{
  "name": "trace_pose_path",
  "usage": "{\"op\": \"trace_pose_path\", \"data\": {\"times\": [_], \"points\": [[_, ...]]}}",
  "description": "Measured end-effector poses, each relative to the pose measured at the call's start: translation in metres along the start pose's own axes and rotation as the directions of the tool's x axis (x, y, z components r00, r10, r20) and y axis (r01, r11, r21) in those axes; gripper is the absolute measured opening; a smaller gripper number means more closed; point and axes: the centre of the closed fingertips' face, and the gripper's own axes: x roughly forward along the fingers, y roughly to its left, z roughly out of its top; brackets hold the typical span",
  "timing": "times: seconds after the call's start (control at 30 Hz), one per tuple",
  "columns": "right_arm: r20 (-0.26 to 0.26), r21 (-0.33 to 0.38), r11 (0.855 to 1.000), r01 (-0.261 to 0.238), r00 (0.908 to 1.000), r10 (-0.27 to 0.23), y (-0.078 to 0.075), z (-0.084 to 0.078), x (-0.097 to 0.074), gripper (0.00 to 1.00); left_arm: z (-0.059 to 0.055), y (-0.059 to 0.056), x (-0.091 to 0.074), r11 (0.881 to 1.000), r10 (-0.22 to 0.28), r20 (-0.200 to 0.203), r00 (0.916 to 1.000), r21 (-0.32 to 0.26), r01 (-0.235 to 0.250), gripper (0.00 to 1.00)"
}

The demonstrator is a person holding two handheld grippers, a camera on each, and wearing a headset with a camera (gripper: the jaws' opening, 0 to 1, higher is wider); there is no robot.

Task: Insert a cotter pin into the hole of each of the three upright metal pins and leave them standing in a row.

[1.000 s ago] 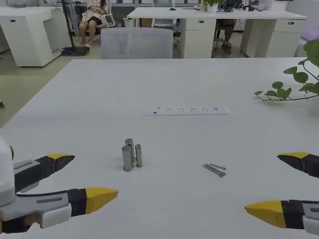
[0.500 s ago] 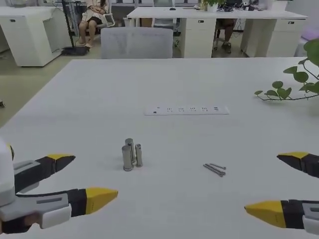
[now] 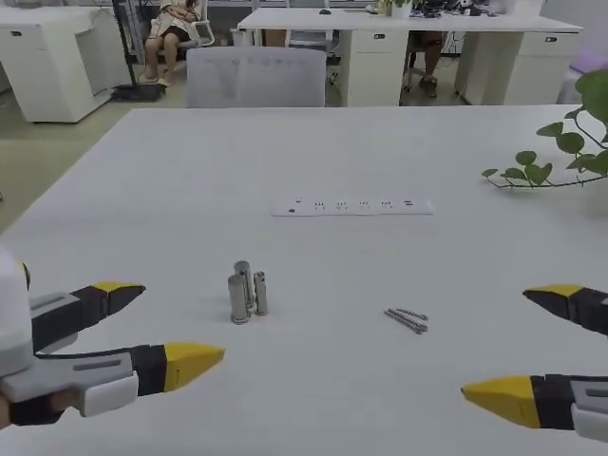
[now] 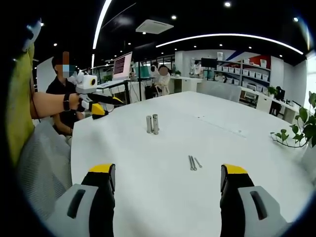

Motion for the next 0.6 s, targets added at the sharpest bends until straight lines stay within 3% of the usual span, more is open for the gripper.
{"op": "trace_pose_path", "data": {"times": [0.6], "points": [[-0.003,0.008,1.0,0.001,1.0,-0.001,0.0,-0.002,0.0,0.89,-0.004,0.017,0.023,1.0,-0.005,-0.013,0.9999,0.006,0.005,0.73]]}}
